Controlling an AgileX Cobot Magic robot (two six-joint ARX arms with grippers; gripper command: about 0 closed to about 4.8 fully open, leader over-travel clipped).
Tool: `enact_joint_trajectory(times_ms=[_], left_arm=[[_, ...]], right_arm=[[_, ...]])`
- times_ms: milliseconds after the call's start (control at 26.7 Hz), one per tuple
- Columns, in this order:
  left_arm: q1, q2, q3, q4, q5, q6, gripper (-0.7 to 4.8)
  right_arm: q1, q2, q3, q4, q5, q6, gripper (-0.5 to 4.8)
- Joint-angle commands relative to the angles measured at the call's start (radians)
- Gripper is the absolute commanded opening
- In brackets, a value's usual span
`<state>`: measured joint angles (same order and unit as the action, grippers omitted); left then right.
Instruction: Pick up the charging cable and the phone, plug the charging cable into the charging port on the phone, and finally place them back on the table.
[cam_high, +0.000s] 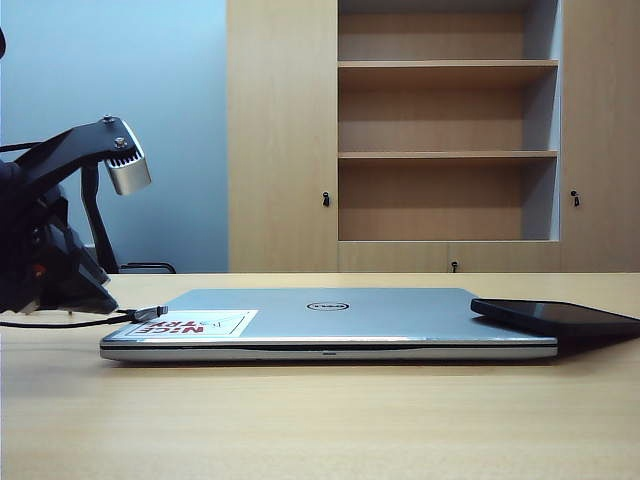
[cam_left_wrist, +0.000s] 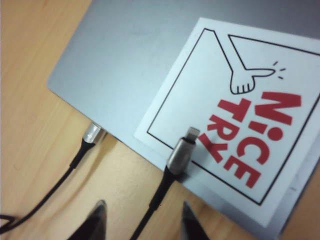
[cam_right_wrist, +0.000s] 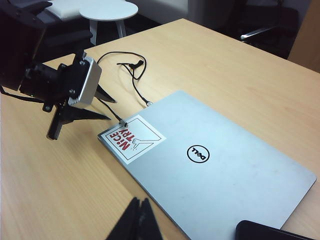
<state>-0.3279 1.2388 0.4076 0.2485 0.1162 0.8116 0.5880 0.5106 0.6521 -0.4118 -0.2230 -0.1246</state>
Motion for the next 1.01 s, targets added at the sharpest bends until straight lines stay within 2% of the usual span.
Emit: enact_joint_trajectory(times_ms=[37, 673, 1009], left_arm=[[0.002, 0.023, 0.003, 0.053, 0.002, 0.019, 1.83], [0.049, 0.145, 0.003, 0.178, 0.002, 0.026, 1.83], [0.048, 0.145, 0.003, 0.169, 0.002, 0.026, 1.84]], right_arm=[[0.000, -0.015, 0.007, 0.012, -0.008, -0.003, -0.01], [0.000, -0.017, 0.007, 0.013, -0.005, -0.003, -0.01], [-0.001, -0.017, 0.007, 0.016, -0.004, -0.003, -0.01]])
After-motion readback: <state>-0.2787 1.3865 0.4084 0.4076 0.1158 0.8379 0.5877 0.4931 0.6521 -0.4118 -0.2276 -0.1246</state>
